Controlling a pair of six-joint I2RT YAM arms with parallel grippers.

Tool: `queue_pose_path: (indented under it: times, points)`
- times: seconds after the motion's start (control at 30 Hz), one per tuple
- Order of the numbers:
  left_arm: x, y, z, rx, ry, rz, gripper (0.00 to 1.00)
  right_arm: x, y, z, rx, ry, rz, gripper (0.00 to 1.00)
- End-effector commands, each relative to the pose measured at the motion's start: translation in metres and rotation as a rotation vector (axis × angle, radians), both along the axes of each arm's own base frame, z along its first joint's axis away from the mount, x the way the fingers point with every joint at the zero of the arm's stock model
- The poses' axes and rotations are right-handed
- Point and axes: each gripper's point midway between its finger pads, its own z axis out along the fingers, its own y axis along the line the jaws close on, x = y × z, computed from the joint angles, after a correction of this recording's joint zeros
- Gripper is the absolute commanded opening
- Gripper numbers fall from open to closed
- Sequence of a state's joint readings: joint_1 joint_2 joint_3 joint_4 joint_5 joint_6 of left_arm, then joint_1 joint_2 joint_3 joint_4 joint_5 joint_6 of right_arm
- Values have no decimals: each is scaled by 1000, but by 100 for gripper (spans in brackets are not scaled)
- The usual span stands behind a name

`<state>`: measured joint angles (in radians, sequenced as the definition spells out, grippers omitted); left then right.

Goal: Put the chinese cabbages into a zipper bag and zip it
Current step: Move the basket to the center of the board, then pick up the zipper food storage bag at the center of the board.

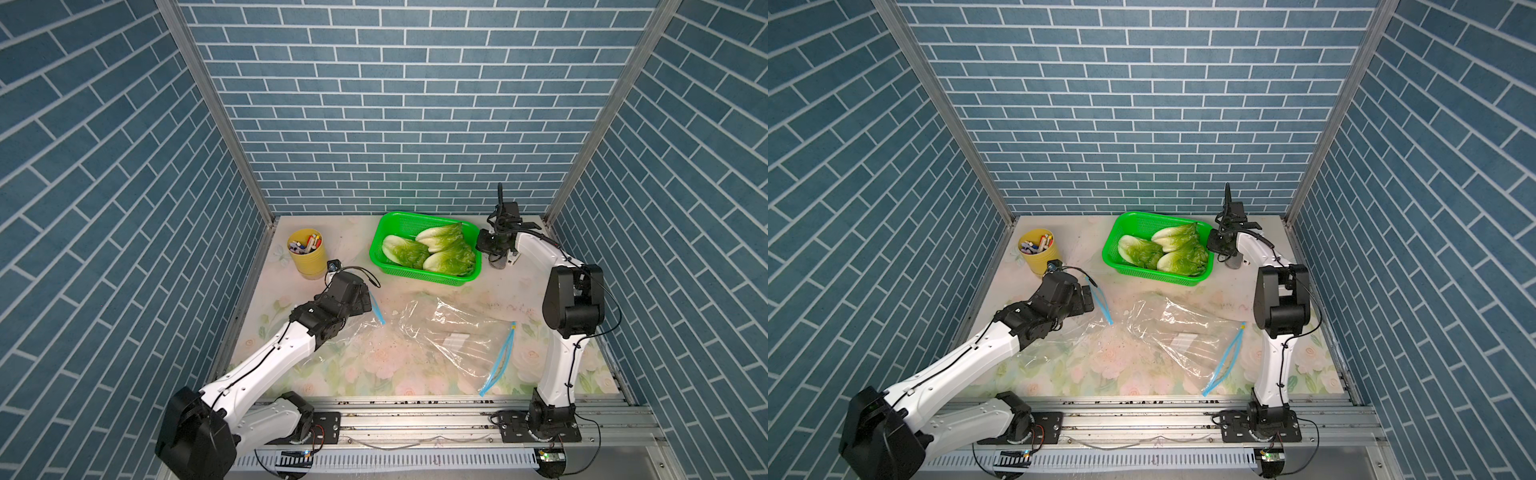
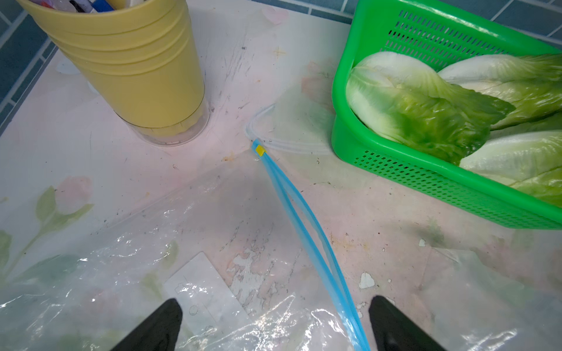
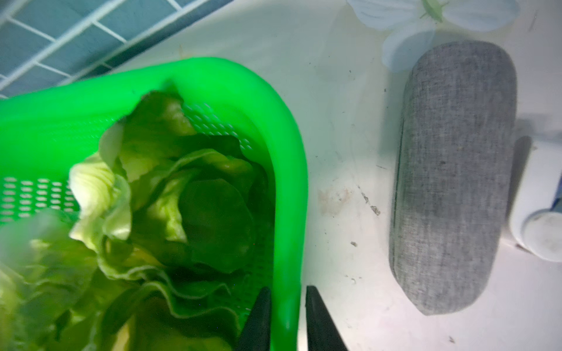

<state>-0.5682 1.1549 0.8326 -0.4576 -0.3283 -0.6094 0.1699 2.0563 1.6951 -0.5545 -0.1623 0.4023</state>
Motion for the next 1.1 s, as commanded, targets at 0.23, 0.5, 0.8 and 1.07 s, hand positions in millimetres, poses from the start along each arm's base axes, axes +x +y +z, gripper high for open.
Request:
queue_pose_path:
  times: [0.23,0.5,0.8,1.07]
  points:
    - [18,-20,-14,74,152,-18,92,-57,-9,62,-49,-31,-14,45]
    - [36,-30,-38,173,271,-17,88,-105,25,83,50,-48,52,53]
    - [48,-29,-64,291,348,-18,82,-146,76,79,158,-26,193,54]
    - [53,-30,-79,297,364,6,69,-154,101,63,203,14,254,54]
